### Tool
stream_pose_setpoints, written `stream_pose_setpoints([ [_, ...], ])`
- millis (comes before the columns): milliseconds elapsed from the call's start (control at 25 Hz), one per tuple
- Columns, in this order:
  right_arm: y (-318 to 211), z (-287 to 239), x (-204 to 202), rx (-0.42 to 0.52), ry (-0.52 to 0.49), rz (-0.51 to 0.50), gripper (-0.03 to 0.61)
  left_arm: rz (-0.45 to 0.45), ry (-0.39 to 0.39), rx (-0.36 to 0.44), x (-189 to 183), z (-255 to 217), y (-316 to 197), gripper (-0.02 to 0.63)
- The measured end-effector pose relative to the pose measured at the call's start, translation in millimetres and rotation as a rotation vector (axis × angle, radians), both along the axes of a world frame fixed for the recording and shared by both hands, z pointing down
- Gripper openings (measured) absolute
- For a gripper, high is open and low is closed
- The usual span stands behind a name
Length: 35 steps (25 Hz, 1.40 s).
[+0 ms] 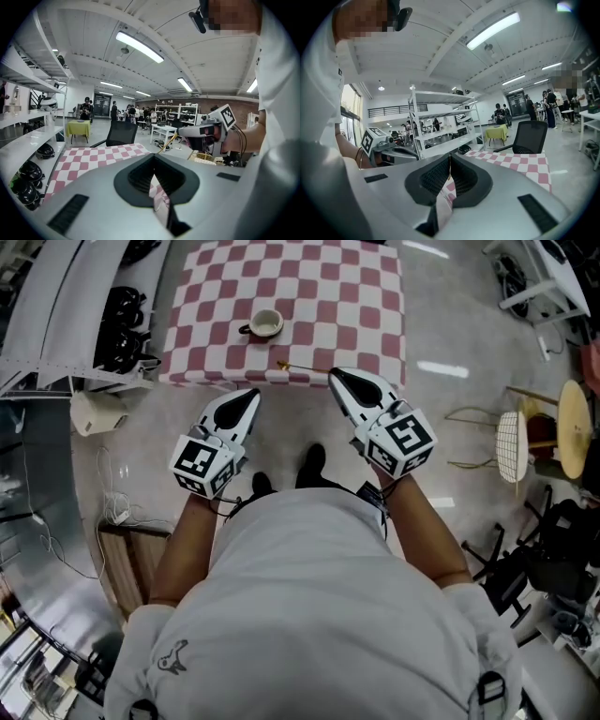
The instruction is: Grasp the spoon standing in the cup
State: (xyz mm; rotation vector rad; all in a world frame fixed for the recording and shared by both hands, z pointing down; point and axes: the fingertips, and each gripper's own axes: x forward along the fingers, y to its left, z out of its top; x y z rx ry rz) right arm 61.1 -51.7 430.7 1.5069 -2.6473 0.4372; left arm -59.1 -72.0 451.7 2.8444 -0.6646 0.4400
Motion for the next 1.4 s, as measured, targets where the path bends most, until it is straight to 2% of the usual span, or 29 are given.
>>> stream_pose_setpoints([
  [360,31.9,-5.7,-33.6,-0.002,0.037,0.08,0.034,0.065,0.025,0.027,-42.7,-1.6,14.2,0.011],
  [920,86.3,-18.0,-113.0,-0.012,0.071,0.194,0.034,0.162,0.062,0.05,-127.8,-13.9,40.3,0.011],
  [1400,131.7,-22.8,-192.7,0.03,0.057,0.261,0.032,0.222,0.078,0.052,-203.8,-27.0,84.5,0.011],
])
